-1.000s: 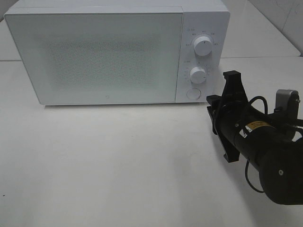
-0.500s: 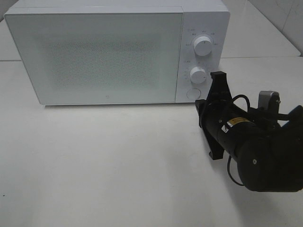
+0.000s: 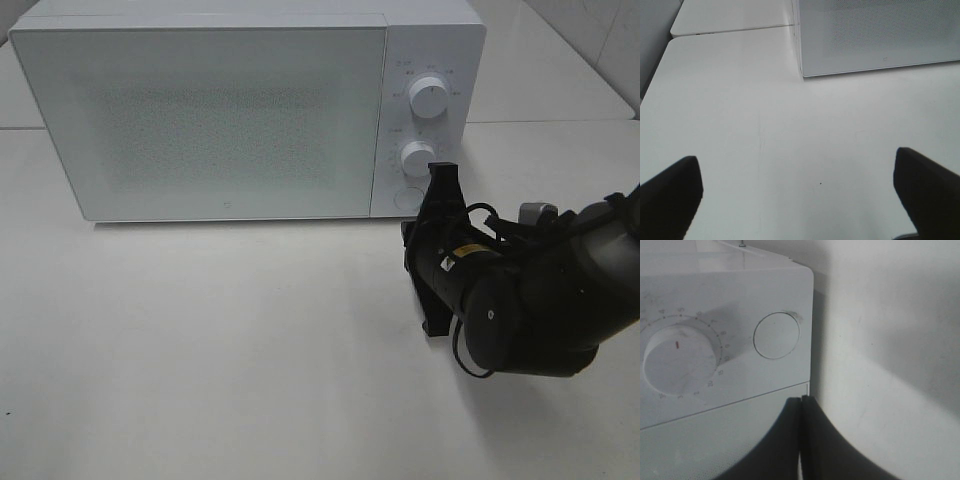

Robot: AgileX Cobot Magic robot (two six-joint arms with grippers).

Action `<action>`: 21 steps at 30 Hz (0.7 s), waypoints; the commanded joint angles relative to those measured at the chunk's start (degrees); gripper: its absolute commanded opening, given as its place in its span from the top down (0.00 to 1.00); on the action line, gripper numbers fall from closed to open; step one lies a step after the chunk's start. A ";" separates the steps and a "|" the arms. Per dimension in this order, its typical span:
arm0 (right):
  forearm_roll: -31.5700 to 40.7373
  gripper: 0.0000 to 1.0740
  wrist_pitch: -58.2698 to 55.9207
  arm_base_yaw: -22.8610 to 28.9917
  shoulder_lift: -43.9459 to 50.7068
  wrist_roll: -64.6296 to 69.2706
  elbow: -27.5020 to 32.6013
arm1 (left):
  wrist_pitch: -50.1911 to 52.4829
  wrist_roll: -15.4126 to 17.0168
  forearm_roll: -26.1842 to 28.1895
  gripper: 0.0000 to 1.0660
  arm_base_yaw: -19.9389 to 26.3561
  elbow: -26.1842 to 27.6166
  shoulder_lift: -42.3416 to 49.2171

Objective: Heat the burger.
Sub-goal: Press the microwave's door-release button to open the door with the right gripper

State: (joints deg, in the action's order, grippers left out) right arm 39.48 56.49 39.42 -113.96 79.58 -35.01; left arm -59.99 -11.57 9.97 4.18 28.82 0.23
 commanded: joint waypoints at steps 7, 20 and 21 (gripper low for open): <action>-1.78 1.00 -1.60 -3.61 -2.69 -1.78 -5.33 | 0.11 0.06 0.29 0.08 0.06 -0.11 1.20; -3.21 1.00 -1.55 -6.25 -5.50 -3.95 -10.54 | 0.11 0.06 0.29 0.08 0.06 -0.11 1.20; -2.98 1.00 -1.60 -6.99 -5.50 -5.39 -11.17 | 0.11 0.06 0.29 0.08 0.06 -0.11 1.20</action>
State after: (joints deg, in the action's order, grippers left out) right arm 36.84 54.77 32.72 -119.52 75.63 -45.61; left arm -59.99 -11.57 9.97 4.18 28.82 0.23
